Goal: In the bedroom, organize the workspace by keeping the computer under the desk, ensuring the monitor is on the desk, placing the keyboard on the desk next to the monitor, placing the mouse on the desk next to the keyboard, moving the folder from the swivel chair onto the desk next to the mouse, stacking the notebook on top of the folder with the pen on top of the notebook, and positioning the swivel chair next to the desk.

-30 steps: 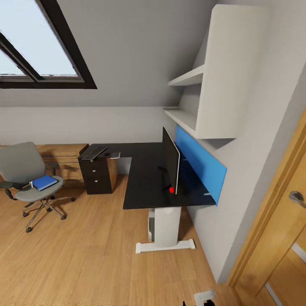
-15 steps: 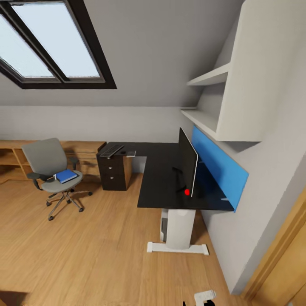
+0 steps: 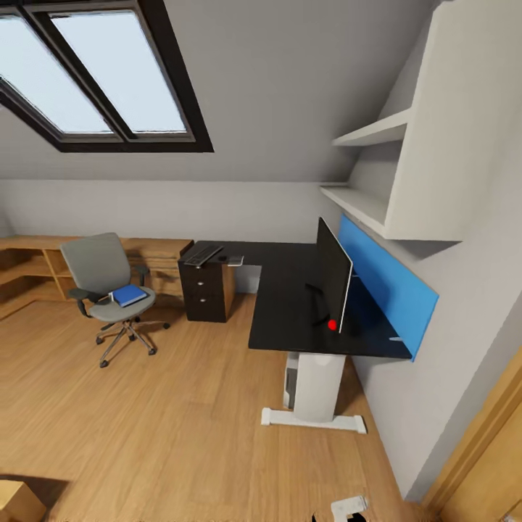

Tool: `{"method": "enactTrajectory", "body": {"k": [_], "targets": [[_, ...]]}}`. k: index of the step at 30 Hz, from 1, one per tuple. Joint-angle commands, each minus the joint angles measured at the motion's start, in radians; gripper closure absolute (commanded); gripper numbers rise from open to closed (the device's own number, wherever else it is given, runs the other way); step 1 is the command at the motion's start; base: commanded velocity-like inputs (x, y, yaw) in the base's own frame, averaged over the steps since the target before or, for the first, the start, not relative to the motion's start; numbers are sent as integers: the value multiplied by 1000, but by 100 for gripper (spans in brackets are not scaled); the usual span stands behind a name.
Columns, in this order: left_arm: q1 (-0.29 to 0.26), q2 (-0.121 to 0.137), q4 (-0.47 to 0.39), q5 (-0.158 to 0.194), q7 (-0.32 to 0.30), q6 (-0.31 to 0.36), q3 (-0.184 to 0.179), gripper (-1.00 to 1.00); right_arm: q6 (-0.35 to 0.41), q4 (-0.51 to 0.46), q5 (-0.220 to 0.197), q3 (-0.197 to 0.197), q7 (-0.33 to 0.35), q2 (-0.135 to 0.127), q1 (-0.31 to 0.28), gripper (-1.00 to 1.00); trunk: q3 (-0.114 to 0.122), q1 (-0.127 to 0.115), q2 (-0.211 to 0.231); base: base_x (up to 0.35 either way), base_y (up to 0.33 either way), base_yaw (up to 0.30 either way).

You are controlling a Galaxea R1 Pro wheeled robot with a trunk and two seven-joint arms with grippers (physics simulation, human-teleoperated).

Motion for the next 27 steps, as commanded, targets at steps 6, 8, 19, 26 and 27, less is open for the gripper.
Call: {"method": "enactTrajectory", "body": {"k": [6,8,19,26,27], "targets": [[-1,-6,19,10,-10,-4,-3,-100,-3,8,1,6,-8,0,-1,-100,-2,0,-2,-217,253,1],[-1,-9,21,10,-9,-3,-2,-100,-4,8,1,5,-8,-1,-1,-100,-2,0,-2,-173,287,0],[-1,-10,30,12,-5,-6,-1,-100,-5,10,1,5,-8,-3,-1,-100,-2,0,-2,-43,327,0],[-1,-9,30,12,-10,-5,-1,-100,-5,10,-1,6,-8,1,-1,-100,-2,0,-2,-1,339,-3],[-1,-9,30,12,-10,-5,-1,-100,-5,9,-1,6,-8,1,-1,-100,-2,0,-2,0,340,-47]]}}
